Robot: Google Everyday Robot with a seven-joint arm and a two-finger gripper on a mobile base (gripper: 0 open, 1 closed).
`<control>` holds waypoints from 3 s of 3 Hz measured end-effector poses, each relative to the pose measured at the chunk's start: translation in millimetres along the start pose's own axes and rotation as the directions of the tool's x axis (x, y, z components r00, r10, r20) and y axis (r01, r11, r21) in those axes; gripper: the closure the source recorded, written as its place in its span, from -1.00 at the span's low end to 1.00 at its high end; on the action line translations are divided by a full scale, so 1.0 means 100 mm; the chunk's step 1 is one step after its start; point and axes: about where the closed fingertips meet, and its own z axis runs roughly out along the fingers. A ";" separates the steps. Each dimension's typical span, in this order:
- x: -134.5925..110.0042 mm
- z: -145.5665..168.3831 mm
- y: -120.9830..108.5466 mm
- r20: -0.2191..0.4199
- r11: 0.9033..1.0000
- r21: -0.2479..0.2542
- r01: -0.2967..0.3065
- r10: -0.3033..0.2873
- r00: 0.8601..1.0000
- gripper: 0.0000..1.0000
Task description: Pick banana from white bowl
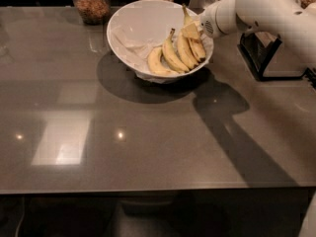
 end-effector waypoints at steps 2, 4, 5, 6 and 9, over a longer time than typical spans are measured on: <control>-0.39 -0.42 0.21 0.142 0.995 0.002 0.098 -0.097 0.985 1.00; -0.63 -0.95 0.42 0.195 0.986 0.010 0.169 -0.168 0.966 1.00; -0.63 -1.24 0.51 0.164 0.985 0.012 0.174 -0.173 0.971 1.00; -0.62 -1.49 0.60 0.132 0.986 0.009 0.169 -0.169 0.977 1.00; -0.54 -1.85 1.11 0.135 0.984 -0.083 0.159 -0.147 0.980 1.00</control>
Offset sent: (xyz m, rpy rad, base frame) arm -0.0638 0.0240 0.0867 0.0148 -0.2568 0.1480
